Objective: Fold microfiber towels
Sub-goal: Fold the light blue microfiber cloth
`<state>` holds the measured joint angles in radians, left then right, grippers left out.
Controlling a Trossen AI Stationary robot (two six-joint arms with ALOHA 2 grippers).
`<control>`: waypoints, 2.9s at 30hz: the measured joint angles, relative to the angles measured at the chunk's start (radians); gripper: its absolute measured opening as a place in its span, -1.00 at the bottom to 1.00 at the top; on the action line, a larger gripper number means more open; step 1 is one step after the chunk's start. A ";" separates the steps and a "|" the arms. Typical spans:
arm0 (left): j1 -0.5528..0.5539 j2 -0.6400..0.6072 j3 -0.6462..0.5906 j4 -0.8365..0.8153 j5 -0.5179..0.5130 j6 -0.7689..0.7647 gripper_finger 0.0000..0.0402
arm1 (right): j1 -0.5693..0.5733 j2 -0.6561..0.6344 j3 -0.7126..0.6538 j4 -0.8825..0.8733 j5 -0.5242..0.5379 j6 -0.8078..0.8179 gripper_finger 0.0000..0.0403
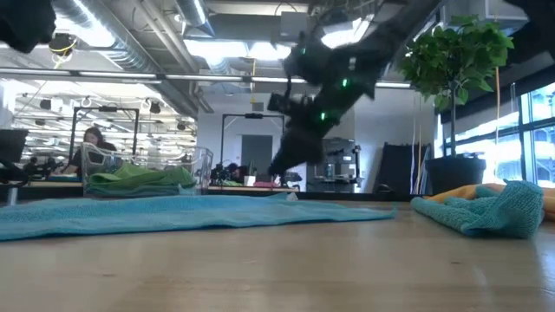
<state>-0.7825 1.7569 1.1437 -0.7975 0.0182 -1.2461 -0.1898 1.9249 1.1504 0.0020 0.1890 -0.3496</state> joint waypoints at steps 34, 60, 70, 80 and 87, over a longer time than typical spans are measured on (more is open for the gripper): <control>-0.142 -0.002 0.028 -0.416 -0.243 -0.265 -0.22 | 0.559 0.407 0.440 0.145 -0.179 0.055 -0.20; -0.254 -0.002 0.028 -0.444 -0.382 -0.532 -0.22 | 0.533 0.642 0.767 -0.006 -0.185 0.139 -0.20; -0.254 -0.002 0.028 -0.443 -0.402 -0.532 -0.22 | 0.457 0.651 0.762 -0.032 -0.294 0.247 -0.20; -0.252 -0.002 0.029 -0.448 -0.441 -0.500 -0.22 | 0.497 0.652 0.762 -0.086 -0.291 0.204 -0.62; -0.252 -0.002 0.029 -0.459 -0.482 -0.343 -0.22 | 0.538 0.628 0.764 -0.221 -0.303 0.169 -0.95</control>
<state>-1.0344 1.7546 1.1725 -1.2568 -0.4637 -1.5893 0.3480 2.5531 1.9144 -0.2186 -0.1138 -0.1802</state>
